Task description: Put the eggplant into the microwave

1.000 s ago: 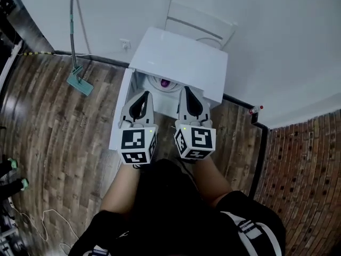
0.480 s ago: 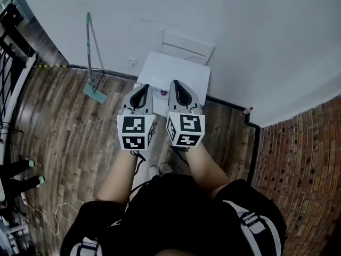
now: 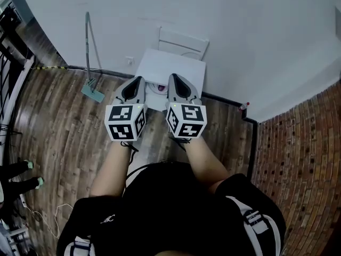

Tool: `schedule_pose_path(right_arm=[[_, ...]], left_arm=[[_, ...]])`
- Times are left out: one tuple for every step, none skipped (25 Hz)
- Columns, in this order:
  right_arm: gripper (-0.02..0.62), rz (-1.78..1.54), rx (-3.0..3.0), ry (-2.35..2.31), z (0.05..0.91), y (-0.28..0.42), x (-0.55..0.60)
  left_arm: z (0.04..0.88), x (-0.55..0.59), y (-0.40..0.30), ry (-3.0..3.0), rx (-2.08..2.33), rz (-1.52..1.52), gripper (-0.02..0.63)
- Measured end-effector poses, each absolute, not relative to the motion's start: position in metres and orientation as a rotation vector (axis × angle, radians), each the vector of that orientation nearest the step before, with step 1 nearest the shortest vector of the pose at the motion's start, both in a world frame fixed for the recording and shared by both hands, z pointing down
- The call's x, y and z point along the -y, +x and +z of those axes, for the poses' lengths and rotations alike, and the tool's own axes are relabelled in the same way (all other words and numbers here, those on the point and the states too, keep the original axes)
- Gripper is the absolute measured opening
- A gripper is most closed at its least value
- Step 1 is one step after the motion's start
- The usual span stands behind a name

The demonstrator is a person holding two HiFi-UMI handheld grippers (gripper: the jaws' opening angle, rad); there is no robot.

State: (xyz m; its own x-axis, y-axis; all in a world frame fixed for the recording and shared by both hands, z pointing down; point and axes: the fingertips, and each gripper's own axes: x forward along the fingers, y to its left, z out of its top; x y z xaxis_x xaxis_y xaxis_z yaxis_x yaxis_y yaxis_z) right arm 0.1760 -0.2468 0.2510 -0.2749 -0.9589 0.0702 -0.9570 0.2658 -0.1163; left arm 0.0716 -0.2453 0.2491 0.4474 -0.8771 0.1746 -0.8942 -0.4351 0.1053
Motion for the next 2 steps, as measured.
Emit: schedule_pose_path(right_arm=[[0.012, -0.200, -2.488, -1.889, 0.2504, 0.1757, 0.2441], [0.012, -0.187, -2.488, -1.897, 0.2496, 0.1755, 0.2413]], left_arm=[[0.2478, 0.2428, 0.0723, 2.521, 1.551, 0.140, -0.008], [0.2466, 0.2402, 0.0732, 2.530, 1.547, 0.141, -0.009]])
